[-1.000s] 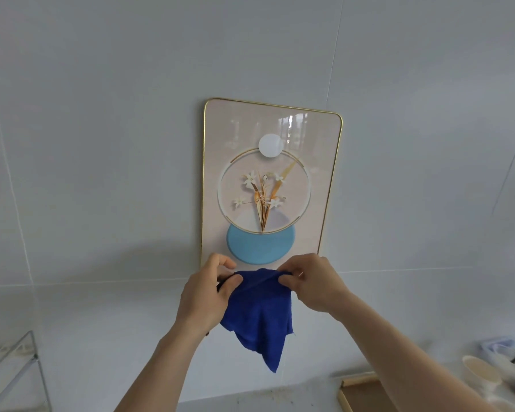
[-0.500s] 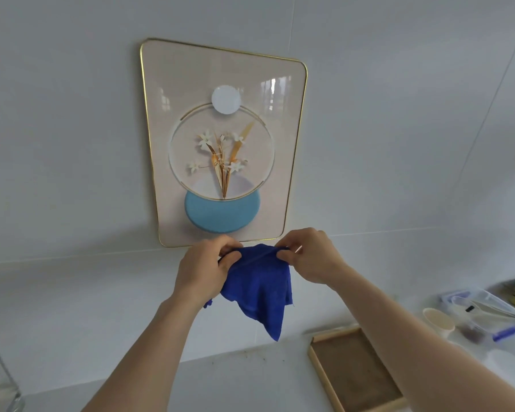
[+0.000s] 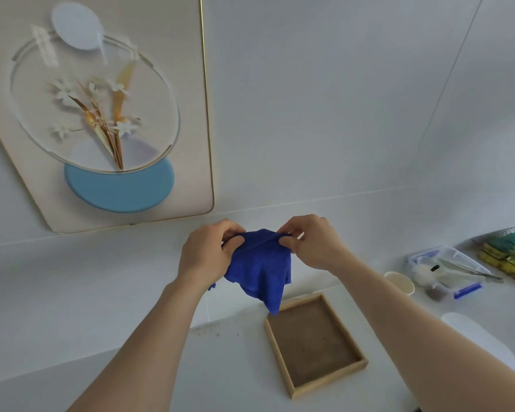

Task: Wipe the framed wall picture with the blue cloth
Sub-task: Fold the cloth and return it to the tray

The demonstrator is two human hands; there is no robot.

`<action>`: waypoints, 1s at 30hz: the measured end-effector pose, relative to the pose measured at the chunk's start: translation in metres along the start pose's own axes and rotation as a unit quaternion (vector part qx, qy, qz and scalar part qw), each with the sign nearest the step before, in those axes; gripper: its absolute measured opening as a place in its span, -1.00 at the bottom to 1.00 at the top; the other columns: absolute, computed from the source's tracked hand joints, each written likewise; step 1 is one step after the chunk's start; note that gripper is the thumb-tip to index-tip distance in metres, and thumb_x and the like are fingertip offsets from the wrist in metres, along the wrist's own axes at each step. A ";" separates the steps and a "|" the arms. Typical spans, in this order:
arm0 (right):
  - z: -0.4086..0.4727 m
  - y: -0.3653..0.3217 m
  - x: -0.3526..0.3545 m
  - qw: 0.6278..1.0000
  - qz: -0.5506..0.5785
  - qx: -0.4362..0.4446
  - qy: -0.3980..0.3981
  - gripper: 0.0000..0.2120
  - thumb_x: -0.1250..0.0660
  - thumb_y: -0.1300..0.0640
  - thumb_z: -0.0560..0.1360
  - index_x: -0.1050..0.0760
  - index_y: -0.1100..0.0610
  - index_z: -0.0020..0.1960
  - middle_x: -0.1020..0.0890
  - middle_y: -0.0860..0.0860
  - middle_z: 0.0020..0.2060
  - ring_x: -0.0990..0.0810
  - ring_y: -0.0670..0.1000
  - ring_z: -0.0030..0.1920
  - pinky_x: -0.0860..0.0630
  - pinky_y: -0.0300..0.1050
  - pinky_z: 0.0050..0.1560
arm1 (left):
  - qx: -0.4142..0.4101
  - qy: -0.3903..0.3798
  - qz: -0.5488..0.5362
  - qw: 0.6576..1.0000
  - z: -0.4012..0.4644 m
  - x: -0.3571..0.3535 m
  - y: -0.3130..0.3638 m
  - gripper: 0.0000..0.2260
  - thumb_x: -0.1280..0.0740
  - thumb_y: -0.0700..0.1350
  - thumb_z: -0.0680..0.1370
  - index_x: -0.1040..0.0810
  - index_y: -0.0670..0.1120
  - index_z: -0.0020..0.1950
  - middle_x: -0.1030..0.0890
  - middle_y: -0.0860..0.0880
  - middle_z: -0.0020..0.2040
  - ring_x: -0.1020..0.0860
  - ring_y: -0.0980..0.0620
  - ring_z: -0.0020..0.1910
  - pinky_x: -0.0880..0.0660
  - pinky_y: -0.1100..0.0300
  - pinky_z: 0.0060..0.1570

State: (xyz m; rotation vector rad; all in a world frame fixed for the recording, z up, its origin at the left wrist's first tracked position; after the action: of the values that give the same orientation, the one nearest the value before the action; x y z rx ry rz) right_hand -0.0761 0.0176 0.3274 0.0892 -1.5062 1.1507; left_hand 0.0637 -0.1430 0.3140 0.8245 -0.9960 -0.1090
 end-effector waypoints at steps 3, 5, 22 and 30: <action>0.004 0.038 0.005 1.000 -0.002 -0.012 -0.003 -0.84 -0.40 0.14 0.50 -0.68 -0.10 -0.06 -0.64 -0.21 -0.30 -0.65 0.00 -0.11 -0.61 -0.01 0.03 | 0.004 -0.014 -0.003 1.000 0.008 -0.037 0.010 -0.85 -0.32 -0.05 0.61 -0.65 0.11 0.11 -0.70 0.20 -0.06 -0.64 0.13 -0.02 -0.55 0.16 -0.02; 0.005 0.062 0.006 1.000 0.002 -0.024 -0.008 -0.84 -0.40 0.15 0.50 -0.68 -0.09 -0.05 -0.66 -0.19 -0.26 -0.65 0.00 -0.11 -0.61 0.01 0.04 | 0.008 -0.026 -0.004 1.000 0.012 -0.062 0.014 -0.86 -0.32 -0.05 0.61 -0.65 0.12 0.10 -0.69 0.21 -0.07 -0.64 0.13 -0.02 -0.57 0.14 0.00; -0.002 0.231 -0.070 0.988 -0.011 -0.122 -0.093 -0.83 -0.34 0.10 0.55 -0.65 -0.07 0.09 -0.71 -0.07 -0.04 -0.65 0.06 0.01 -0.61 0.03 0.03 | 0.110 -0.127 -0.003 0.986 0.002 -0.247 -0.028 -0.85 -0.35 -0.07 0.60 -0.65 0.12 0.12 -0.68 0.22 -0.07 -0.64 0.16 -0.03 -0.53 0.23 -0.03; -0.021 0.271 -0.119 0.983 -0.064 -0.115 -0.127 -0.79 -0.29 0.09 0.62 -0.60 -0.05 0.20 -0.67 -0.04 0.10 -0.62 0.09 0.10 -0.55 -0.02 0.02 | 0.150 -0.153 0.032 0.976 -0.025 -0.312 -0.069 -0.84 -0.35 -0.04 0.60 -0.62 0.15 0.14 -0.69 0.20 -0.03 -0.64 0.10 -0.02 -0.56 0.18 -0.02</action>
State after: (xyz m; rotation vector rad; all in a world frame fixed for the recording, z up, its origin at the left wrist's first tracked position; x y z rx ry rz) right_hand -0.1928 0.1081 0.0699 0.1768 -1.8228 0.8809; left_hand -0.0737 -0.0410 0.0429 1.0712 -1.3506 -0.0312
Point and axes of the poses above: each hand's wrist, its own z-axis towards the middle knuckle, its own x-axis out of the back of the hand, y = z × x, the point moved 7 cm from there along z, towards the middle knuckle
